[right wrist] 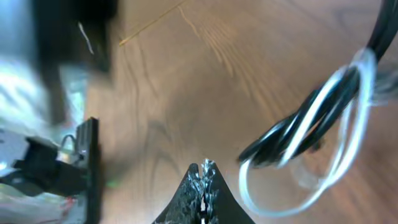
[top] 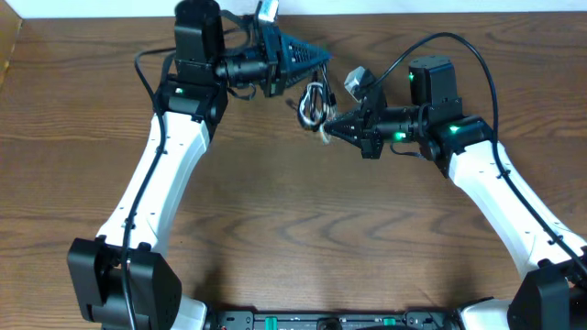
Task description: Untangle cables
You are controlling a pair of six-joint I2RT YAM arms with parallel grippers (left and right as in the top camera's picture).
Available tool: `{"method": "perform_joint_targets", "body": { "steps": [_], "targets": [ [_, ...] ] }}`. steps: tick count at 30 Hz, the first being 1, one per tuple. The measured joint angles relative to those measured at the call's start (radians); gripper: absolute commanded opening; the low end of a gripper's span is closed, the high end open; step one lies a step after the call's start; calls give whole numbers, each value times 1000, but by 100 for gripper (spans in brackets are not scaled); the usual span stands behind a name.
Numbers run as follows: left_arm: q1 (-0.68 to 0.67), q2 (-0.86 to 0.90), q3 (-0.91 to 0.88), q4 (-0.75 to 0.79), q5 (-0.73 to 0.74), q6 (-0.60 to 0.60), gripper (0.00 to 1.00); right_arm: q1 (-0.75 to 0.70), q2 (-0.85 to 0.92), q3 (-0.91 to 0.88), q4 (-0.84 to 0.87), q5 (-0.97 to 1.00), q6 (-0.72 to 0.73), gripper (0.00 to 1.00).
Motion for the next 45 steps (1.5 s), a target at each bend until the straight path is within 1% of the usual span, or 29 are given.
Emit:
{"method": "perform_joint_targets", "body": {
  "steps": [2, 4, 6, 9, 11, 15, 17, 20, 24, 26, 28, 33, 36, 37, 38, 39, 41, 42, 45],
  "targets": [
    [12, 0, -2, 94, -2, -48, 7, 0, 0, 1, -32, 24, 52, 1],
    [37, 0, -1, 198, -1, -97, 7, 0, 0, 3, -106, 113, 147, 1],
    [63, 0, -1, 216, 0, -114, 8, 0, 0, 4, -162, 200, 221, 1],
    [97, 0, -1, 196, 0, -104, 7, 0, 0, 4, -253, 357, 336, 1],
    [108, -1, -1, 105, -1, -62, 8, -1, 0, 4, -284, 413, 375, 1],
    [94, 0, -11, -142, -26, 82, 7, -1, 0, 4, -328, 486, 436, 1],
    [77, 0, -16, -298, -79, 188, 7, -1, 0, 4, -344, 505, 449, 1],
    [47, 1, -21, -433, -164, 311, 7, -3, 0, 4, -359, 521, 460, 1],
    [2, 1, -22, -533, -271, 425, 7, -22, 0, 4, -360, 531, 467, 1],
    [-21, 1, -22, -566, -317, 464, 7, -40, 0, 4, -360, 537, 467, 1],
    [-37, 1, -22, -602, -354, 494, 7, -55, 0, 5, -364, 551, 467, 1],
    [-65, 1, -23, -657, -415, 553, 7, -87, 0, 33, -438, 602, 470, 2],
    [-88, 1, -23, -689, -443, 585, 7, -92, -5, 72, -476, 612, 470, 9],
    [-96, 1, -23, -700, -451, 594, 8, -92, -8, 78, -485, 612, 470, 14],
    [-103, 1, -23, -718, -460, 603, 9, -92, -10, 80, -488, 612, 470, 15],
    [-114, 1, -23, -740, -475, 613, 22, -92, -13, 80, -496, 612, 468, 19],
    [-136, 1, -24, -776, -507, 641, 39, -92, -14, 81, -512, 613, 467, 28],
    [-150, 0, -24, -806, -532, 650, 52, -92, -14, 81, -520, 615, 465, 32],
    [-165, 0, -24, -885, -621, 688, 62, -98, -15, 81, -537, 622, 462, 38]
  ]
}}
